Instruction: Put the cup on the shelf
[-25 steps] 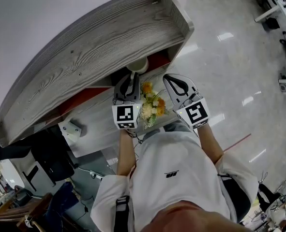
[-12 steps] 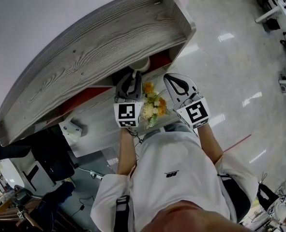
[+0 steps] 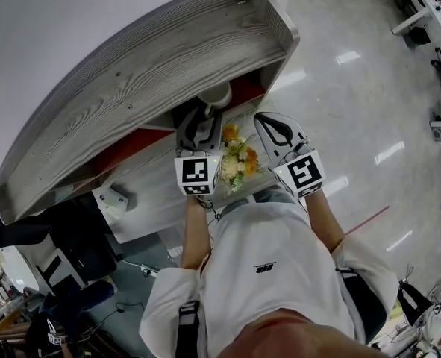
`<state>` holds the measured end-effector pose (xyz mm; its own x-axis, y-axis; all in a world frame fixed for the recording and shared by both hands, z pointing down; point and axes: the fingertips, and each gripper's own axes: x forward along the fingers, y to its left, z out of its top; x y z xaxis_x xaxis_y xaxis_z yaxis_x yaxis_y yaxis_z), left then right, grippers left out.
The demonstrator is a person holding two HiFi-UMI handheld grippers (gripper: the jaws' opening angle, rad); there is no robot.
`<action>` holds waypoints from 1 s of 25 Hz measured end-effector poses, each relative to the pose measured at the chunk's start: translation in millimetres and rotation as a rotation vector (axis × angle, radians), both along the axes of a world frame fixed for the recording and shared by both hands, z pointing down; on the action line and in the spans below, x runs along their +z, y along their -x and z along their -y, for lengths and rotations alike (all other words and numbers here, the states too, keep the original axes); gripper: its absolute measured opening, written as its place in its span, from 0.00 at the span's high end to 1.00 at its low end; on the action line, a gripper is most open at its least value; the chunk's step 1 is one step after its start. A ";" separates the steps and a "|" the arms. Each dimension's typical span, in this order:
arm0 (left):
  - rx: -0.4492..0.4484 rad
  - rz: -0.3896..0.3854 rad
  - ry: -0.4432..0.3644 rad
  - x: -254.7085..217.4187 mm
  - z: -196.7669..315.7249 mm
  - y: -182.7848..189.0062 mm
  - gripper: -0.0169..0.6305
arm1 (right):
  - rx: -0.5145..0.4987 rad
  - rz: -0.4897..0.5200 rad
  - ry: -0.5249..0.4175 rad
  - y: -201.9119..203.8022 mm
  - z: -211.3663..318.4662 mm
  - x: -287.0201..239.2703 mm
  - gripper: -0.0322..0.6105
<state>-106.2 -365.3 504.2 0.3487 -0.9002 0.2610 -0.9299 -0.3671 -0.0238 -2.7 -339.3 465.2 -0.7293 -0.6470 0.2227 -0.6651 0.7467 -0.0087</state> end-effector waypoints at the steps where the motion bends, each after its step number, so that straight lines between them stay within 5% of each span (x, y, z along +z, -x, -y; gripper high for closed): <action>1: 0.000 0.004 -0.004 -1.7 -0.8 0.4 0.71 | 0.001 0.002 -0.003 -0.2 -1.3 -1.8 0.91; 15: 0.034 0.003 -0.100 -38.7 -27.3 -0.5 0.72 | 0.026 0.011 -0.055 -0.9 -25.2 -23.0 0.91; 25: 0.074 -0.013 -0.179 -68.1 -59.3 3.7 0.86 | 0.046 0.009 -0.124 1.2 -46.9 -45.4 0.91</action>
